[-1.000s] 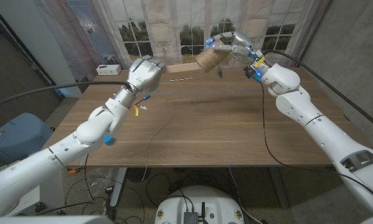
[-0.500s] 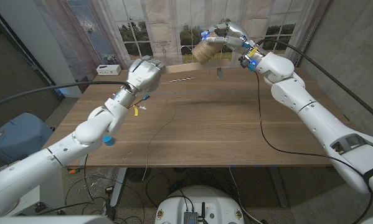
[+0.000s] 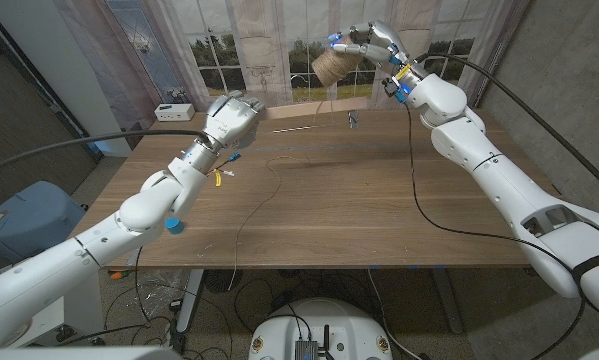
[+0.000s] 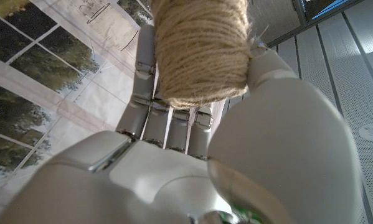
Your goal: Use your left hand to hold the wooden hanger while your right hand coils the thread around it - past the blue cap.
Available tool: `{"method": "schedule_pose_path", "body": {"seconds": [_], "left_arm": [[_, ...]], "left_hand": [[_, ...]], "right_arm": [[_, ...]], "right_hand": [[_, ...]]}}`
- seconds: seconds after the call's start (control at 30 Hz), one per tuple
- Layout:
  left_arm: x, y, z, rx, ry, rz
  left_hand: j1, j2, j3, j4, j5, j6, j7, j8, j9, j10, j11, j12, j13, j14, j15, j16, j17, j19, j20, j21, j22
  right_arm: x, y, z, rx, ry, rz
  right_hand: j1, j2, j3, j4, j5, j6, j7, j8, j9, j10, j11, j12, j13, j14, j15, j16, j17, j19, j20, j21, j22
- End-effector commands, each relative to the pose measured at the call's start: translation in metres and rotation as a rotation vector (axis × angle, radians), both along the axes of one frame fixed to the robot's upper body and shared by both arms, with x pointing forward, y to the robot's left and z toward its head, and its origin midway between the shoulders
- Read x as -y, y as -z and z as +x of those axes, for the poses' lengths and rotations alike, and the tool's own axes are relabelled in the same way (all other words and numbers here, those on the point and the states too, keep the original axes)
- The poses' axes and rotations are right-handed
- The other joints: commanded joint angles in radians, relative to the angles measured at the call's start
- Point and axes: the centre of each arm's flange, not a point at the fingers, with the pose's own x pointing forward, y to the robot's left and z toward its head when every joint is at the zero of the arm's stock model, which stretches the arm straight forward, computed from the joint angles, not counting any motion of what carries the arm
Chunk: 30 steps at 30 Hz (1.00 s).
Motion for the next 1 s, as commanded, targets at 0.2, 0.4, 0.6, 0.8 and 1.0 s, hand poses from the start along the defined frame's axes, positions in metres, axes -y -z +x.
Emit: {"method": "schedule_pose_path", "body": {"seconds": [0.2,0.4,0.6,0.8,1.0], "left_arm": [[0.001,0.003,-0.005,0.001,0.002,-0.002],[0.001,0.004,-0.008,0.006,0.002,-0.003],[-0.001,0.003,-0.012,0.024,0.010,-0.012],[-0.003,0.002,-0.017,0.048,0.041,-0.043],[-0.008,-0.001,-0.021,0.082,0.066,-0.095]], "left_hand": [[-0.015,0.033,0.066,0.017,0.016,0.117,-0.103,0.000,0.204,0.153,-0.145,0.001,0.006,0.221,-0.279,0.002,0.189,-0.001,-0.104,0.007,0.002],[-0.015,0.033,0.066,0.017,0.016,0.119,-0.105,0.000,0.204,0.154,-0.147,0.000,0.006,0.222,-0.278,0.002,0.190,-0.001,-0.103,0.007,0.002],[-0.016,0.034,0.066,0.018,0.016,0.118,-0.104,-0.002,0.205,0.155,-0.146,-0.002,0.006,0.220,-0.278,0.000,0.189,-0.001,-0.103,0.008,0.002],[-0.016,0.034,0.066,0.018,0.016,0.120,-0.105,-0.002,0.206,0.155,-0.145,-0.003,0.007,0.223,-0.278,0.000,0.191,-0.001,-0.103,0.008,0.002],[-0.015,0.033,0.066,0.017,0.016,0.120,-0.106,-0.005,0.205,0.156,-0.146,-0.004,0.009,0.225,-0.279,0.000,0.192,-0.001,-0.102,0.009,0.002]], "right_arm": [[0.020,-0.005,0.004,0.047,0.299,0.094],[0.024,0.007,0.007,0.058,0.391,0.185],[0.022,0.022,0.013,0.030,0.475,0.287],[0.020,0.035,0.022,-0.052,0.516,0.342],[0.021,0.052,0.034,-0.133,0.531,0.360]], "right_hand": [[0.306,0.312,0.003,0.002,0.002,0.004,-0.008,0.003,0.006,0.000,-0.011,0.002,0.005,0.255,-0.345,-0.002,0.056,-0.085,-0.170,0.011,-0.002],[0.304,0.312,0.004,0.002,0.003,0.006,-0.008,0.003,0.006,0.002,-0.012,0.001,0.004,0.254,-0.345,-0.005,0.058,-0.090,-0.170,0.015,-0.003],[0.306,0.311,0.006,-0.002,0.002,0.008,-0.006,0.004,0.007,0.010,0.003,0.000,0.000,0.254,-0.347,-0.012,0.054,-0.090,-0.169,0.024,-0.004],[0.309,0.310,0.007,-0.005,0.002,0.013,0.000,0.005,0.007,0.014,0.000,-0.001,-0.003,0.258,-0.347,-0.017,0.050,-0.087,-0.168,0.032,-0.005],[0.312,0.309,0.008,-0.009,0.001,0.014,0.004,0.004,0.007,0.021,0.012,-0.003,-0.009,0.268,-0.346,-0.017,0.050,-0.085,-0.168,0.041,-0.006]]}}
